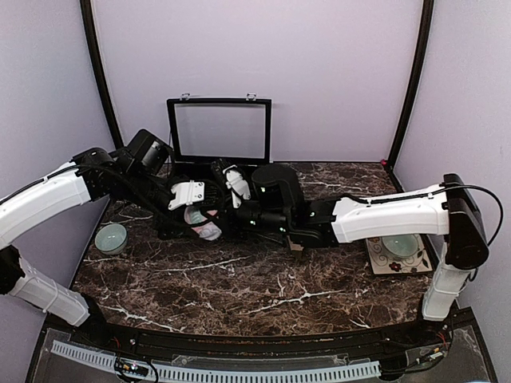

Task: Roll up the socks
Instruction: Adjust the sock.

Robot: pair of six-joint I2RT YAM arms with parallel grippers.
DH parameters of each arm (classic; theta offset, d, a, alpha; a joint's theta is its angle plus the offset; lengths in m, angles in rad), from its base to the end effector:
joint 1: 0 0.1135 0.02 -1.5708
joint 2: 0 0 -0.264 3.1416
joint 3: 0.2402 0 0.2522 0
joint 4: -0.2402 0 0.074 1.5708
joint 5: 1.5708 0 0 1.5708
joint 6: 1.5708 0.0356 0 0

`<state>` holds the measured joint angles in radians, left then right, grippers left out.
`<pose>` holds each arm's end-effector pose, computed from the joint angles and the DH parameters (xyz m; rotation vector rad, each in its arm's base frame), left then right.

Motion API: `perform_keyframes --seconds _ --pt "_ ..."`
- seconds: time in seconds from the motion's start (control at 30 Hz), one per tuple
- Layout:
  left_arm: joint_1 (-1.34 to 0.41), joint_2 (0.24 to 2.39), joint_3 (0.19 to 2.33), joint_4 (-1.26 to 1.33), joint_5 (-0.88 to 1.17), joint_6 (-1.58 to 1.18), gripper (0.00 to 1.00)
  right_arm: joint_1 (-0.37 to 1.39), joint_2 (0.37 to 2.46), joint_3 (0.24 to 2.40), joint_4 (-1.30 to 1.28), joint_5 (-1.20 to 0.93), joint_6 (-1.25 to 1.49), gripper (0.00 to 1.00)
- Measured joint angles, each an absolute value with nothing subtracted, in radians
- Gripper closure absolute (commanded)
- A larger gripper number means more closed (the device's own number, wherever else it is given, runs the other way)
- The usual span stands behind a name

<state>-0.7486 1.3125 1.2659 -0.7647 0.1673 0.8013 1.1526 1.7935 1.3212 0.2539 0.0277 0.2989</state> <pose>0.1976 -0.1916 0.3381 1.7171 1.6399 -0.1740 0.1758 0.3932 0.2892 -0.7701 1.7444 0.9956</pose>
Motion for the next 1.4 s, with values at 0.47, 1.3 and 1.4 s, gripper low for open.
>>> perform_keyframes --seconds 0.47,1.3,1.4 --pt "-0.745 1.307 1.253 -0.740 0.153 0.733 0.35 1.168 1.811 1.332 0.276 0.040 0.329 1.00" --pt "-0.753 1.262 1.166 -0.669 0.131 0.713 1.00 1.164 1.843 1.245 0.532 -0.068 0.452 1.00" --pt "-0.762 1.260 1.141 -0.640 0.091 0.719 1.00 1.158 1.854 1.242 0.542 -0.084 0.463 0.80"
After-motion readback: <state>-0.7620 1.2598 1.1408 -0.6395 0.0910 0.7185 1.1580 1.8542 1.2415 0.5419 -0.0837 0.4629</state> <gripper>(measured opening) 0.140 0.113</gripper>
